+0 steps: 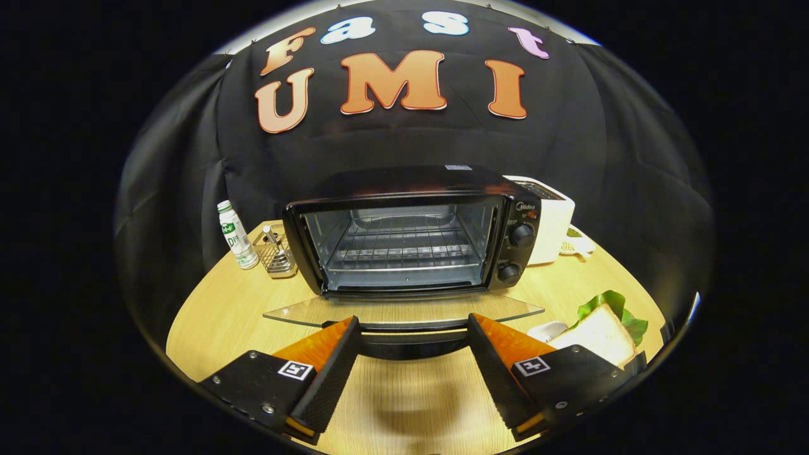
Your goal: Open the toaster oven, put the food inside, and close the toaster oven door.
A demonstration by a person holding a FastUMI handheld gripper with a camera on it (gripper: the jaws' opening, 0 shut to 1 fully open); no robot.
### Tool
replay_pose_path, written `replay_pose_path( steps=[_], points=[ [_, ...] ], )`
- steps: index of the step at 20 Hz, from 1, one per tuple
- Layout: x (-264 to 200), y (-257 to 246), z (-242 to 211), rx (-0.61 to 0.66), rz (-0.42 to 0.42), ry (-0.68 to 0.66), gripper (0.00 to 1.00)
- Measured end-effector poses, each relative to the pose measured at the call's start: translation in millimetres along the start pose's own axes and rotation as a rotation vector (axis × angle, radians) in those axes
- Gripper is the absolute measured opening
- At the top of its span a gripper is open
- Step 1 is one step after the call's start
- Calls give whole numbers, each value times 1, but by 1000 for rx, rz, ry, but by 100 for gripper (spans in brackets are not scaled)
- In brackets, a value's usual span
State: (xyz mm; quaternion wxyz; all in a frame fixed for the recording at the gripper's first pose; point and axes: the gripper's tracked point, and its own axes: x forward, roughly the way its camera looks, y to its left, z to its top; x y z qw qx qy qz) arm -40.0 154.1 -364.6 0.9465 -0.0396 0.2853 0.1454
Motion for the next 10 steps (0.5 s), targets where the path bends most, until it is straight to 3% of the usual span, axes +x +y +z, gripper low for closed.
replay_pose_path(
  steps=[10],
  points=[
    [3, -7, -50, 29, 0, 45, 100]
  ],
)
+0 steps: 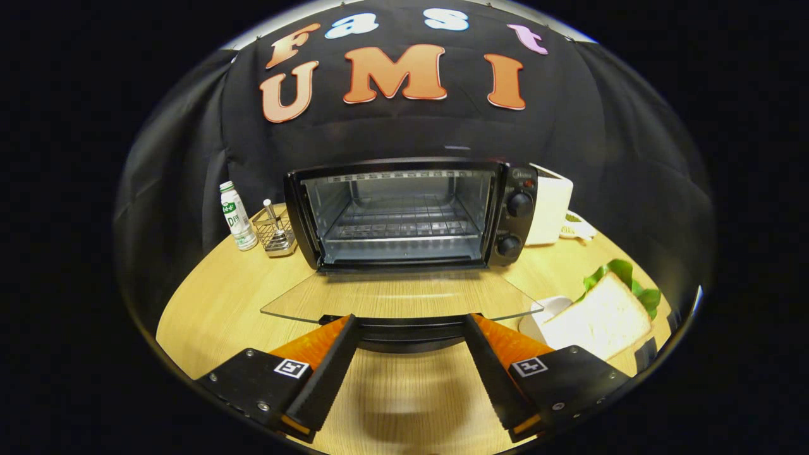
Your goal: Open the toaster oven, put the food inside, and close the toaster oven door.
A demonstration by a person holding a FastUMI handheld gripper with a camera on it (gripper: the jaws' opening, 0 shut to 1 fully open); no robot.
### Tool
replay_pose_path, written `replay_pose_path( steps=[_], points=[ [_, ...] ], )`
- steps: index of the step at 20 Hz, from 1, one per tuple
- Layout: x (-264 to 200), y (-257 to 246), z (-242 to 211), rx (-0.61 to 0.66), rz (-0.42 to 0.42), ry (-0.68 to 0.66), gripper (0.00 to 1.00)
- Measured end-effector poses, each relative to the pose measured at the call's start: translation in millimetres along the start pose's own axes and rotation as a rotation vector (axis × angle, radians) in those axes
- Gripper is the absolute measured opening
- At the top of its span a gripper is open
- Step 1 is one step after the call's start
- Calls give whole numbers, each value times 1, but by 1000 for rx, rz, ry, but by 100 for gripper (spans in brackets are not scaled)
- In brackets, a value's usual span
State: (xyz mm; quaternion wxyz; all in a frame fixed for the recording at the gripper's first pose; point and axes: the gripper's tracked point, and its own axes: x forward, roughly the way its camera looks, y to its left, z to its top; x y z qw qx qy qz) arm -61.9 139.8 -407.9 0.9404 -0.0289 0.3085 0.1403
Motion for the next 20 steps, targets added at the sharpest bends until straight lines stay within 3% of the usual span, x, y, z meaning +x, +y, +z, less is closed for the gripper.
replay_pose_path(
  steps=[20],
  points=[
    [11, -5, -51, 12, 17, 116, 100]
  ],
)
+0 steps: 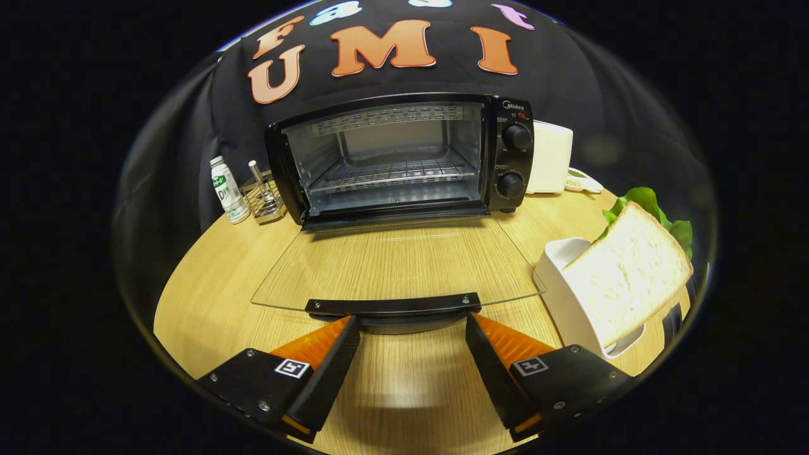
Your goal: Open the toaster oven, put the food inside, and close the toaster oven door.
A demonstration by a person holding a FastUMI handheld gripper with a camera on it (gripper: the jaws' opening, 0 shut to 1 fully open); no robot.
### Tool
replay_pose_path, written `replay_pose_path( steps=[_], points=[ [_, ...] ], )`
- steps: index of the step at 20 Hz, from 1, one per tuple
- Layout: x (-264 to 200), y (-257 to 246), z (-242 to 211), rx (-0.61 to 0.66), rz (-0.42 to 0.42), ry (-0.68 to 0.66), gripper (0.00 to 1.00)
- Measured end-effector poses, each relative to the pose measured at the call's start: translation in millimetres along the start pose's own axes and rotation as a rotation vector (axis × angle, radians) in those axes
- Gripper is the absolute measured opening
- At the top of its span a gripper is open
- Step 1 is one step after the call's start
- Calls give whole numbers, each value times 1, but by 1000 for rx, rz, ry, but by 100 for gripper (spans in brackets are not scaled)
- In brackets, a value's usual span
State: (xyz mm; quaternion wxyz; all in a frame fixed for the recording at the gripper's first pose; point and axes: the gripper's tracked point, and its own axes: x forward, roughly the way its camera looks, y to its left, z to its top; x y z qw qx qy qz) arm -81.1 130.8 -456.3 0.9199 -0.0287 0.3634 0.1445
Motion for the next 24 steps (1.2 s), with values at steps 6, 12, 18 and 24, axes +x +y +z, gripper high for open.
replay_pose_path(
  steps=[6, 12, 18, 24],
  points=[
    [-25, -14, 19, 49, 13, -3, 100],
    [-59, -51, 73, 48, 53, -51, 100],
    [-83, -127, 132, -36, 49, -38, 100],
    [-84, -195, 139, -58, 134, 114, 100]
  ],
)
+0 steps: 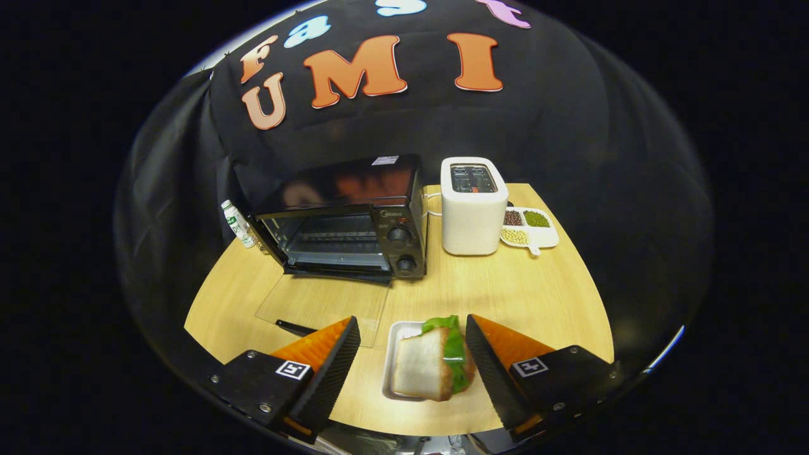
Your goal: Open the toaster oven, put the food inside, and close the toaster oven door.
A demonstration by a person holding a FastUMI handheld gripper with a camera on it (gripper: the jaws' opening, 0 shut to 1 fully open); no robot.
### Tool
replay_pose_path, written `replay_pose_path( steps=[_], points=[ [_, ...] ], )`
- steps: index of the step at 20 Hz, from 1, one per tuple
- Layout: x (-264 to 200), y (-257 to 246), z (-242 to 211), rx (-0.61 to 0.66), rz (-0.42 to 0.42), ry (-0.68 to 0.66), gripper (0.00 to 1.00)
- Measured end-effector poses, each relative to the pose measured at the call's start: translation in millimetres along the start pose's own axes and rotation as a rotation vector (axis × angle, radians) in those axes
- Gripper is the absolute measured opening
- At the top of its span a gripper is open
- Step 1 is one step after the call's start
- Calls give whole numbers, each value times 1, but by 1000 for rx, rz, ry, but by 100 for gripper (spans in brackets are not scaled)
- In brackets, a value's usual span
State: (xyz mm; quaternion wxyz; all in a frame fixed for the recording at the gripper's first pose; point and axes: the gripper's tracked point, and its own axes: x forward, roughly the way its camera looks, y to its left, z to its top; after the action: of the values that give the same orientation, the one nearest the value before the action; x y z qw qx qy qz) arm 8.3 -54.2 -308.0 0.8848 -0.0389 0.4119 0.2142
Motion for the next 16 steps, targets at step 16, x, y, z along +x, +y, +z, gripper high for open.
replay_pose_path(
  steps=[16],
  points=[
    [49, -24, -71, 172, 293, 475, 69]
  ],
)
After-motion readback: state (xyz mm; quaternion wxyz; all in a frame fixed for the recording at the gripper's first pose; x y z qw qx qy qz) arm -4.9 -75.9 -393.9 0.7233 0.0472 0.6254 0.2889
